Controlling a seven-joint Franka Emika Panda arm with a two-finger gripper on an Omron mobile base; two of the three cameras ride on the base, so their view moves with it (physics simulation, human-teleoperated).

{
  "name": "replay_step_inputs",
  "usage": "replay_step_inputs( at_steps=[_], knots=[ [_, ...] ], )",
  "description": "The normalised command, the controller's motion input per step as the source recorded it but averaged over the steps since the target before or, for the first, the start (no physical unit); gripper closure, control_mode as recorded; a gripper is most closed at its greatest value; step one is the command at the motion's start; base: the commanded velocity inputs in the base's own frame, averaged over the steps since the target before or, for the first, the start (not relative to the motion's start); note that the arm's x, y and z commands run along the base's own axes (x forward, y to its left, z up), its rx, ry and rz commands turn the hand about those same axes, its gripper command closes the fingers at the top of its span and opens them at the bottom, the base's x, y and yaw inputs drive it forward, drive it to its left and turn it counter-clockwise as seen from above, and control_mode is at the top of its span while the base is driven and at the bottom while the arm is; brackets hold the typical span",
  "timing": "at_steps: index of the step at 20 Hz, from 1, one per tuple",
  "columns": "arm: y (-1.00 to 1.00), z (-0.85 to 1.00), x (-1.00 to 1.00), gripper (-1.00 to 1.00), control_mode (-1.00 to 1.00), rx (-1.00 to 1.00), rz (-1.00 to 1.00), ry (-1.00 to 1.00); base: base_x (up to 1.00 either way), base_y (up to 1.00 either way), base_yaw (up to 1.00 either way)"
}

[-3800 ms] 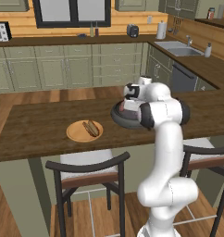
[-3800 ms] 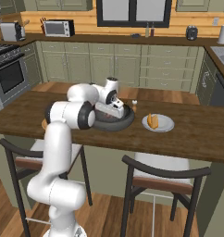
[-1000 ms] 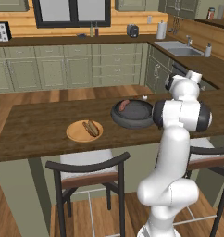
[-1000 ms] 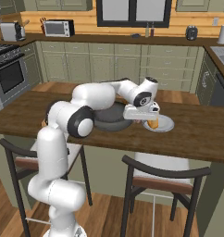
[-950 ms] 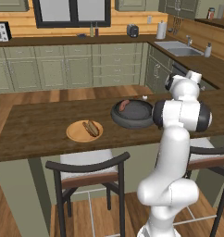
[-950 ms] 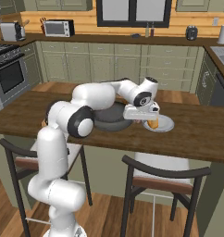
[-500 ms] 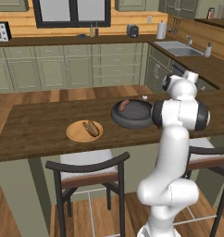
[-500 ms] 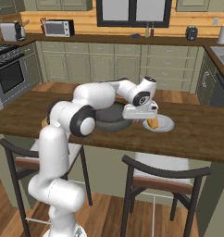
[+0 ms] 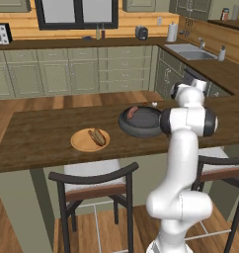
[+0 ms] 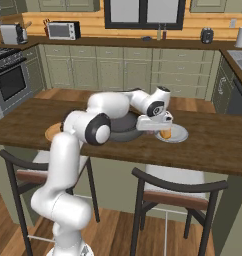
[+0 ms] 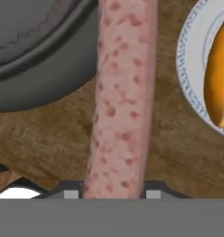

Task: Place one bun and one sausage from the bowl on each plate.

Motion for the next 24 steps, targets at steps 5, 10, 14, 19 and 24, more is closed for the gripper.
replay_step_inputs(
  at_steps=[5,10,14,19,24],
  knots=[
    [-0.03,-0.08,0.64,1.00,-1.00,0.00,0.00,0.08,0.00,0.00,0.00],
    [-0.13,-0.22,0.44,1.00,-1.00,0.00,0.00,0.11,0.00,0.00,0.00],
    [-0.24,-0.17,0.41,1.00,-1.00,0.00,0.00,0.10,0.00,0.00,0.00],
    [-0.04,-0.17,0.49,1.00,-1.00,0.00,0.00,0.11,0.00,0.00,0.00],
    [-0.17,-0.09,0.29,1.00,-1.00,0.00,0.00,0.10,0.00,0.00,0.00]
  ],
)
